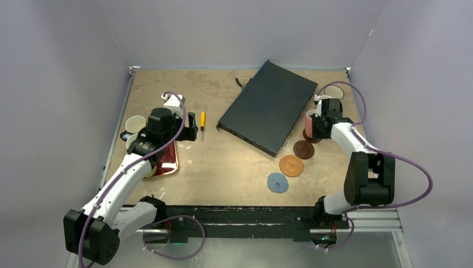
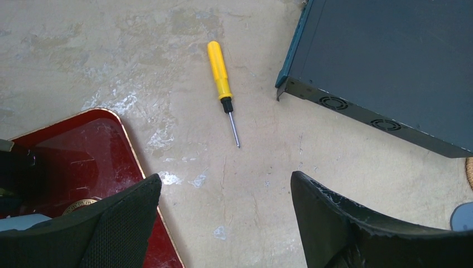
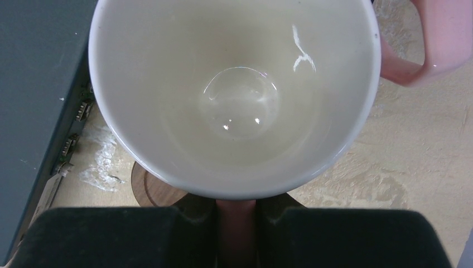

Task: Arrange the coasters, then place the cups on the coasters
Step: Place the cup on the coaster.

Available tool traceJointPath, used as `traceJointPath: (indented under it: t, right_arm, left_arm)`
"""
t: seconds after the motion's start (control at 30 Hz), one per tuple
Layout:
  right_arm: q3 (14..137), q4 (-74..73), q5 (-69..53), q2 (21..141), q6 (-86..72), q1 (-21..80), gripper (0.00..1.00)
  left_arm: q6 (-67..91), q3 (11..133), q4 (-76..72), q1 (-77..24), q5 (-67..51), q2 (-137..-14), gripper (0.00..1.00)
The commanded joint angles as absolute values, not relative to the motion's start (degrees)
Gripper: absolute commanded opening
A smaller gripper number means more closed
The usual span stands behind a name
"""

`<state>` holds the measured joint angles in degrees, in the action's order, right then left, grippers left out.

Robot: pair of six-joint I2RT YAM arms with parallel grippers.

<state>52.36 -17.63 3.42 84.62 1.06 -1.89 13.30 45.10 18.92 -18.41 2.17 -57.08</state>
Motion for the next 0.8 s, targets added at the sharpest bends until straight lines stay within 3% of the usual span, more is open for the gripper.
traceJointPath:
  t: [0.0, 0.27, 0.77]
  right_arm:
    - [54.6, -18.1, 3.0, 85.1, 0.7, -2.0, 0.16]
    - [54.7, -19.3, 3.1, 83.6, 0.5, -2.0, 0.37]
    - [56.9, -25.2, 6.7, 80.6, 0.5, -2.0, 0.58]
  left_arm:
    - [12.0, 44.7, 17.4, -18.3, 1.4, -56.5, 0.82]
    - [12.2, 44.6, 17.5, -18.2, 0.9, -56.0, 0.82]
    - [12.3, 44.4, 17.6, -18.3, 0.3, -54.9, 0.82]
